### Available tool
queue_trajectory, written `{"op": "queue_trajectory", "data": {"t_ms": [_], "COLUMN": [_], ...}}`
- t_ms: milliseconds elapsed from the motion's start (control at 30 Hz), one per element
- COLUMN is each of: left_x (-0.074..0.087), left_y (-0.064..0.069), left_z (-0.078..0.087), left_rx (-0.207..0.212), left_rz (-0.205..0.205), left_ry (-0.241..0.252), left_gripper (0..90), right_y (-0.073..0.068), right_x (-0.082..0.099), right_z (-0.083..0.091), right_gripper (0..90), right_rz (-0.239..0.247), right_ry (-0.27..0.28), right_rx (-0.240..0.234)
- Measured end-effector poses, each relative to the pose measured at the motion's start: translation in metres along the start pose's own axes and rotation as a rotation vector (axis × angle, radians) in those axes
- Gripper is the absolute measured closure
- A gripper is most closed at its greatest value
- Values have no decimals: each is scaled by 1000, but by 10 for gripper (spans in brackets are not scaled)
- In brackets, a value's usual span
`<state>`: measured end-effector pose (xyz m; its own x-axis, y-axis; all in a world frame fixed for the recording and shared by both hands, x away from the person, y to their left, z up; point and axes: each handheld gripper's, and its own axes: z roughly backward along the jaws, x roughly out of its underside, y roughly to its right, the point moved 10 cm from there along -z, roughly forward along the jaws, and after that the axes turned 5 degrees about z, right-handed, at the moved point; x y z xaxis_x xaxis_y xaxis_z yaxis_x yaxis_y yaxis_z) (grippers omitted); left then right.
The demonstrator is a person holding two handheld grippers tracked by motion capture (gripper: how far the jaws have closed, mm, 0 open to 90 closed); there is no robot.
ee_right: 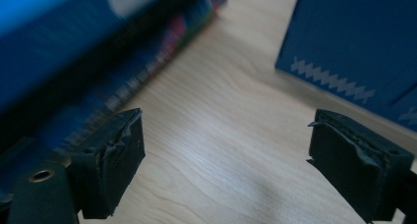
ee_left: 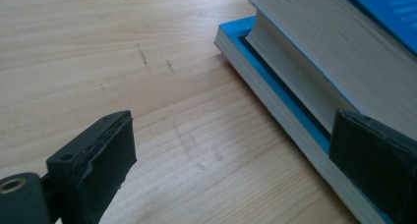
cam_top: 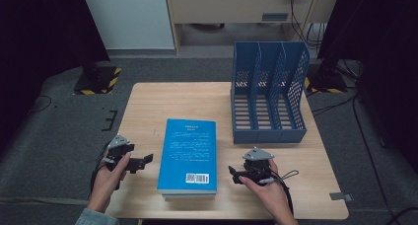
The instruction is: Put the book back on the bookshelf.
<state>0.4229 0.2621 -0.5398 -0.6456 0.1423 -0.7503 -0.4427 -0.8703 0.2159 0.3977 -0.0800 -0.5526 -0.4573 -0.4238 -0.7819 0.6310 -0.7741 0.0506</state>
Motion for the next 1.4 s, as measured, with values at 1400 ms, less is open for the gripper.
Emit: {"op": "queue_trajectory", "data": {"t_ms": [1400], "left_x": [-20], "left_y": [98], "left_z": [-24], "left_rx": [197], "left_rz": [-80], "left_ry": [15], "left_gripper": [0], "right_y": [-78], "right_x": [-66], "right_z": [-24], "right_gripper": [4], "right_rz": [-20], "right_ry": [-75], "right_rx": [-298]}}
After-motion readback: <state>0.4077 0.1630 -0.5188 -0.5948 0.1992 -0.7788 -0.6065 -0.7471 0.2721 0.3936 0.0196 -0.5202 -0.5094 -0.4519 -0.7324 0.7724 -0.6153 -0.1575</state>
